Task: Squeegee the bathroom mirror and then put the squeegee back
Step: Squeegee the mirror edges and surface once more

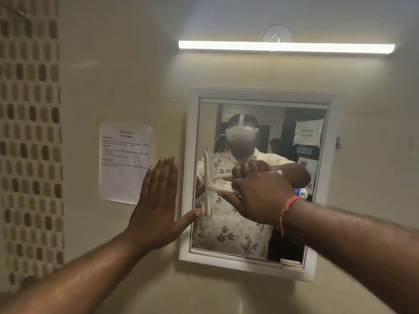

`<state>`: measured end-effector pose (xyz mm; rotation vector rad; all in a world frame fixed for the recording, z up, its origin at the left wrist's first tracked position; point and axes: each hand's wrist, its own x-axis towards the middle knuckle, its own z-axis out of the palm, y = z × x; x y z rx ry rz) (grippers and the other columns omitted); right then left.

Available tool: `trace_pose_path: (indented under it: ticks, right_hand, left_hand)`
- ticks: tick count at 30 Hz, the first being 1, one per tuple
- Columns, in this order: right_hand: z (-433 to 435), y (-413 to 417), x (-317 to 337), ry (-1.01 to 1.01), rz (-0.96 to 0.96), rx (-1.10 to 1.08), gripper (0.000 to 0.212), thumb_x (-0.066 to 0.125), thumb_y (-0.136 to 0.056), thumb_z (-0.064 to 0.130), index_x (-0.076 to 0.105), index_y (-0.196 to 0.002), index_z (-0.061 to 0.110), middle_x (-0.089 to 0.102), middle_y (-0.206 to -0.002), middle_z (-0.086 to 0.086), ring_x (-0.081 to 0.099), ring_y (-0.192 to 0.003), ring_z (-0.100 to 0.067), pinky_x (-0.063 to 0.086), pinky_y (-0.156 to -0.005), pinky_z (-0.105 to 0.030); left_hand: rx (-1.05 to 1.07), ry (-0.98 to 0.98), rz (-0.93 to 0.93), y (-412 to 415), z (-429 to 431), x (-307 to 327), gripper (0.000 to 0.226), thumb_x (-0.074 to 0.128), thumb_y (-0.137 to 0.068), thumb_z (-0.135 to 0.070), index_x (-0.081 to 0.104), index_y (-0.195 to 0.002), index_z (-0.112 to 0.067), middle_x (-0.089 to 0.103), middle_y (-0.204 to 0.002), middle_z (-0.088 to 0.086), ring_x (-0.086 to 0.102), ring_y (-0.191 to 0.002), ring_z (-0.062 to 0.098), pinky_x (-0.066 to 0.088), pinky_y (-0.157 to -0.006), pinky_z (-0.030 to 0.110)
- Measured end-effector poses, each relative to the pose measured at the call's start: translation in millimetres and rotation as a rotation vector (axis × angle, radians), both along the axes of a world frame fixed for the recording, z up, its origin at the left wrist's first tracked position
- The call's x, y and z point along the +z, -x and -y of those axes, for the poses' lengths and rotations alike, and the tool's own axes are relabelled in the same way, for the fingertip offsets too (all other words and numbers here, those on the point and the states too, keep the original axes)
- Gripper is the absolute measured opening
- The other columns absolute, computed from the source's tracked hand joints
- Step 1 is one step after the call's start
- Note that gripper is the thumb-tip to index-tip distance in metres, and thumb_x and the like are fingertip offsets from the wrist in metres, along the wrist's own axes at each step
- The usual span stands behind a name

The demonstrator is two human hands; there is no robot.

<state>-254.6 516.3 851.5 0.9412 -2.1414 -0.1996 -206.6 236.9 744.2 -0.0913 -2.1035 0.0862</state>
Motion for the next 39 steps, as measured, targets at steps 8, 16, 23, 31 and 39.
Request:
trace_pose_path:
  ticks: [8, 16, 23, 31, 39]
  right_hand:
    - [26, 5, -9, 0.050, -0.021, 0.001, 0.068, 0.024, -0.108, 0.075, 0.076, -0.108, 0.032, 0.056, -0.079, 0.011, 0.056, -0.068, -0.010, 0.033, -0.053, -0.024]
    - [39, 11, -18, 0.102, 0.013, 0.003, 0.071, 0.022, -0.108, 0.075, 0.078, -0.111, 0.032, 0.074, -0.089, 0.006, 0.067, -0.075, -0.011, 0.057, -0.064, -0.030]
    - [33, 14, -20, 0.104, -0.027, -0.001, 0.066, 0.027, -0.109, 0.075, 0.077, -0.103, 0.033, 0.069, -0.080, 0.008, 0.058, -0.067, -0.009, 0.038, -0.054, -0.025]
    - [24, 16, -24, 0.135, -0.004, 0.012, 0.070, 0.023, -0.107, 0.078, 0.078, -0.109, 0.034, 0.073, -0.085, 0.008, 0.067, -0.073, -0.010, 0.057, -0.061, -0.029]
    - [27, 20, -25, 0.137, -0.027, 0.034, 0.070, 0.024, -0.108, 0.077, 0.079, -0.106, 0.033, 0.071, -0.080, 0.009, 0.064, -0.066, -0.008, 0.056, -0.058, -0.028]
  left_hand:
    - [-0.037, -0.020, -0.011, 11, 0, -3, 0.118, 0.038, -0.105, -0.086, -0.007, -0.183, -0.011, -0.012, -0.194, 0.012, -0.006, -0.181, 0.034, 0.017, -0.143, 0.068]
    - [-0.040, -0.017, -0.021, 19, 4, -9, 0.117, 0.037, -0.105, -0.086, -0.008, -0.183, -0.011, -0.012, -0.194, 0.012, -0.006, -0.181, 0.034, 0.011, -0.145, 0.064]
    - [-0.021, -0.018, -0.010, 19, 13, -13, 0.117, 0.028, -0.106, -0.089, -0.007, -0.183, -0.008, -0.010, -0.194, 0.014, -0.002, -0.181, 0.036, 0.015, -0.144, 0.066]
    - [-0.009, -0.007, -0.016, 21, 13, -13, 0.118, 0.031, -0.106, -0.088, -0.004, -0.183, -0.006, -0.011, -0.194, 0.014, -0.005, -0.181, 0.035, 0.005, -0.145, 0.058]
    - [-0.019, -0.013, -0.006, 22, 6, -14, 0.118, 0.034, -0.106, -0.087, -0.005, -0.183, -0.006, -0.013, -0.193, 0.013, -0.008, -0.181, 0.033, 0.002, -0.146, 0.056]
